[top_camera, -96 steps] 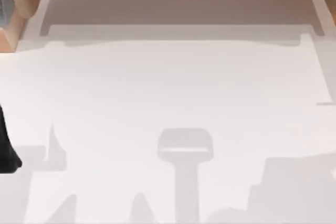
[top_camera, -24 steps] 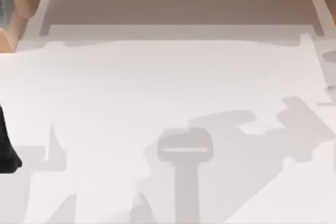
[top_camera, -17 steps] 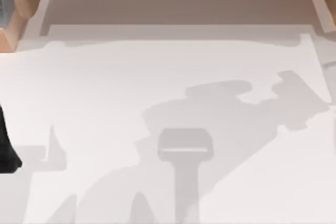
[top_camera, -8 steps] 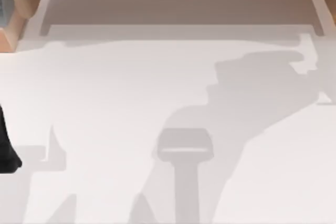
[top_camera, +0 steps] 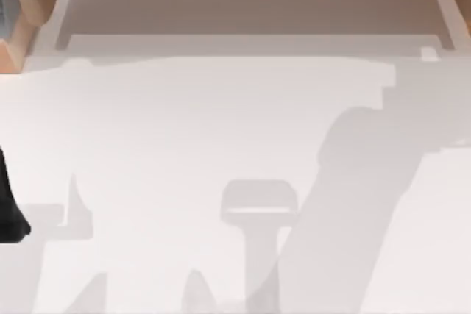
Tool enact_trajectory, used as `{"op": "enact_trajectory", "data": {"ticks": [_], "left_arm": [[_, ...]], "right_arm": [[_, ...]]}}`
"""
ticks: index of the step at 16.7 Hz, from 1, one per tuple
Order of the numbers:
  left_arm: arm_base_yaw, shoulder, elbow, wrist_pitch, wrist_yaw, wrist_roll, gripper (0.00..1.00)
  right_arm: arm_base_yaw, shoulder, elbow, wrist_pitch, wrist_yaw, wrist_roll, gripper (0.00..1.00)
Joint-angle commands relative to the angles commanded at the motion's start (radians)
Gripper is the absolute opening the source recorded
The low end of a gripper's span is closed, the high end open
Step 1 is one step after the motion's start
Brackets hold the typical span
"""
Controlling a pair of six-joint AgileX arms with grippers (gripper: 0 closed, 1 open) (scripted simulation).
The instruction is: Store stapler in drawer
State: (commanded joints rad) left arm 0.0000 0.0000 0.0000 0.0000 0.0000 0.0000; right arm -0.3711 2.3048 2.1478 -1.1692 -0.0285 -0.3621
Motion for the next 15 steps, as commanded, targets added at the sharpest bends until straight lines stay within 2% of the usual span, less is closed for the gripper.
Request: {"op": "enact_trajectory", "data": {"ticks": [7, 15], "left_arm": [[0.0, 0.0, 0.0, 0.0, 0.0, 0.0, 1.0], [0.0, 0.0, 0.0, 0.0, 0.0, 0.0, 1.0]], "right_arm": [[-0.016, 0.122, 0.084, -0.098, 0.003, -0.001, 0.0], [-0.018, 0.137, 0.095, -0.123, 0.005, -0.003, 0.0]]}}
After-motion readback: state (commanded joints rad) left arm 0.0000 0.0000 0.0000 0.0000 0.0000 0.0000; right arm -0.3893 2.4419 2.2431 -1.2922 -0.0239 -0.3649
